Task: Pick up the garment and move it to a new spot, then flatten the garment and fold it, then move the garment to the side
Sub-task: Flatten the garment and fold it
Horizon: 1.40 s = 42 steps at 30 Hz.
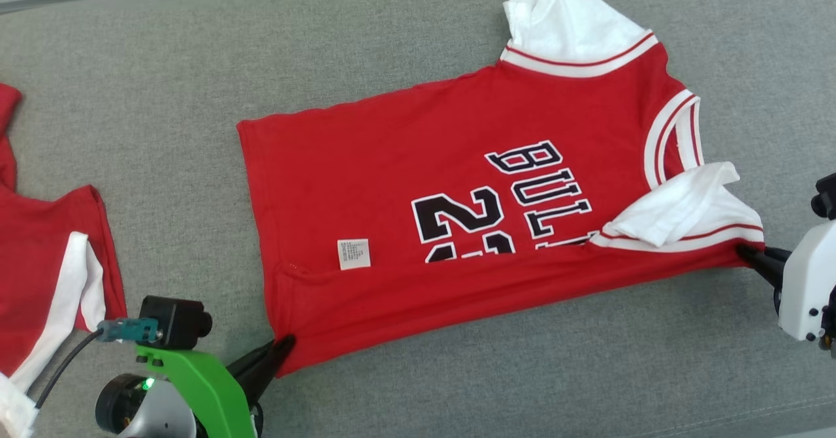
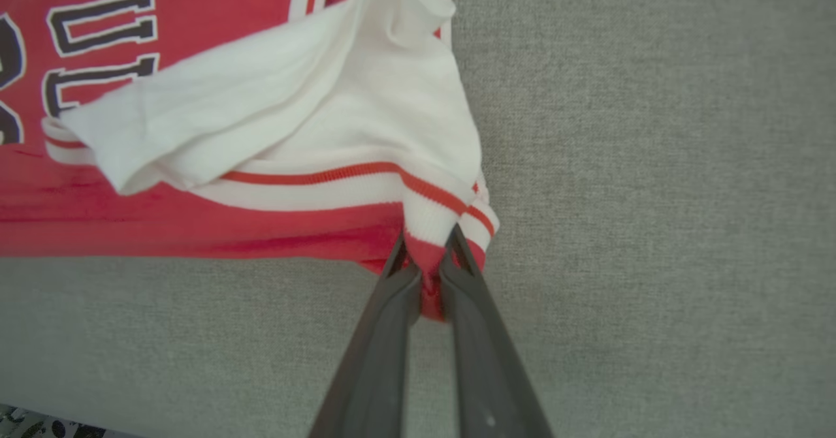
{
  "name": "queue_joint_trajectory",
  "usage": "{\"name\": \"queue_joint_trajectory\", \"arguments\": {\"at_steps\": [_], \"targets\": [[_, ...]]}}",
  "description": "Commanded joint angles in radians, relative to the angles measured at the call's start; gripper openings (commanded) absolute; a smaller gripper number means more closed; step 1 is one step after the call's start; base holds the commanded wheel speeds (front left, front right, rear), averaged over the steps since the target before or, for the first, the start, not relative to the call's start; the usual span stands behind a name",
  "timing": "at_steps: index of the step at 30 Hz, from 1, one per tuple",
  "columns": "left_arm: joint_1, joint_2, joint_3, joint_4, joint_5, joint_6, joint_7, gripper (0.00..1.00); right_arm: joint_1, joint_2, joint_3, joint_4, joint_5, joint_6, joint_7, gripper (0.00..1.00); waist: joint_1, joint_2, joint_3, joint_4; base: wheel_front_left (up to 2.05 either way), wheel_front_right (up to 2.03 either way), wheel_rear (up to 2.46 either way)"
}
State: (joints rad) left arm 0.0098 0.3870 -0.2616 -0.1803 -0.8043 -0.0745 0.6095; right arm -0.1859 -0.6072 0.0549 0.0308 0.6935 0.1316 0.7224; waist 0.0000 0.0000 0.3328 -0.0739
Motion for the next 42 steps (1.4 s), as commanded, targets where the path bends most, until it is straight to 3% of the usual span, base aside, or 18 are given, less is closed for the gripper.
{"name": "queue_joint_trajectory", "arguments": {"at_steps": [1, 5, 6, 7, 8, 15, 18, 20, 27, 32, 42], "targets": [[0.027, 0.021, 0.017, -0.014, -0.007, 0.014, 0.012, 0.00, 0.025, -0.003, -0.005, -0.010, 0.015, -0.002, 0.013, 0.00, 0.0000, 0.0000, -0.012, -0.013, 0.00, 0.00, 0.00], [0.066, 0.023, 0.026, -0.037, -0.025, 0.036, 0.020, 0.00, 0.046, 0.027, 0.015, -0.032, 0.025, -0.002, 0.006, 0.00, 0.0000, 0.0000, 0.022, -0.020, 0.00, 0.00, 0.00], [0.069, 0.020, 0.024, -0.034, -0.018, 0.040, 0.017, 0.10, 0.037, 0.039, 0.017, -0.029, 0.015, -0.002, -0.015, 0.00, 0.0000, 0.0000, 0.029, -0.022, 0.00, 0.00, 0.00], [0.072, 0.014, 0.026, -0.032, -0.017, 0.045, 0.011, 0.69, 0.031, 0.049, 0.023, -0.028, 0.008, -0.002, -0.033, 0.67, 0.0000, 0.0000, 0.034, -0.022, 0.00, 0.00, 0.00], [0.071, 0.012, 0.031, -0.028, -0.008, 0.053, 0.000, 1.00, 0.025, 0.059, 0.029, -0.025, -0.002, -0.001, -0.053, 1.00, 0.0000, 0.0000, 0.037, -0.023, 0.00, 0.00, 0.00], [0.006, 0.052, 0.067, -0.080, 0.067, 0.080, -0.044, 1.00, -0.071, 0.027, -0.006, -0.094, -0.006, -0.001, -0.084, 1.00, 0.0000, 0.0000, 0.052, -0.003, 0.00, 0.00, 0.00], [-0.124, 0.072, 0.084, -0.073, 0.121, 0.088, -0.048, 1.00, -0.184, 0.008, -0.028, -0.104, -0.044, -0.001, -0.061, 1.00, 0.0000, 0.0000, 0.089, 0.027, 0.00, 0.00, 0.00], [-0.240, 0.047, 0.060, -0.028, 0.139, 0.082, -0.038, 1.00, -0.288, 0.020, -0.024, -0.077, -0.063, -0.001, -0.049, 1.00, 0.0000, 0.0000, 0.125, 0.057, 0.00, 0.00, 0.00], [-0.650, -0.099, -0.081, 0.316, 0.193, 0.016, -0.036, 1.00, -0.667, 0.106, 0.048, 0.179, -0.202, -0.001, -0.007, 1.00, 0.0000, 0.0000, 0.221, 0.173, 0.00, 0.00, 0.00], [-0.771, -0.192, -0.143, 0.512, 0.180, -0.025, -0.077, 1.00, -0.802, 0.139, 0.081, 0.397, -0.312, -0.001, -0.025, 1.00, 0.0000, 0.0000, 0.236, 0.224, 0.00, 0.00, 0.00], [-0.850, -0.221, -0.228, 0.708, 0.154, -0.049, -0.150, 1.00, -0.899, 0.174, 0.161, 0.645, -0.408, -0.001, -0.118, 1.00, 0.0000, 0.0000, 0.255, 0.235, 0.00, 0.00, 0.00]]}}
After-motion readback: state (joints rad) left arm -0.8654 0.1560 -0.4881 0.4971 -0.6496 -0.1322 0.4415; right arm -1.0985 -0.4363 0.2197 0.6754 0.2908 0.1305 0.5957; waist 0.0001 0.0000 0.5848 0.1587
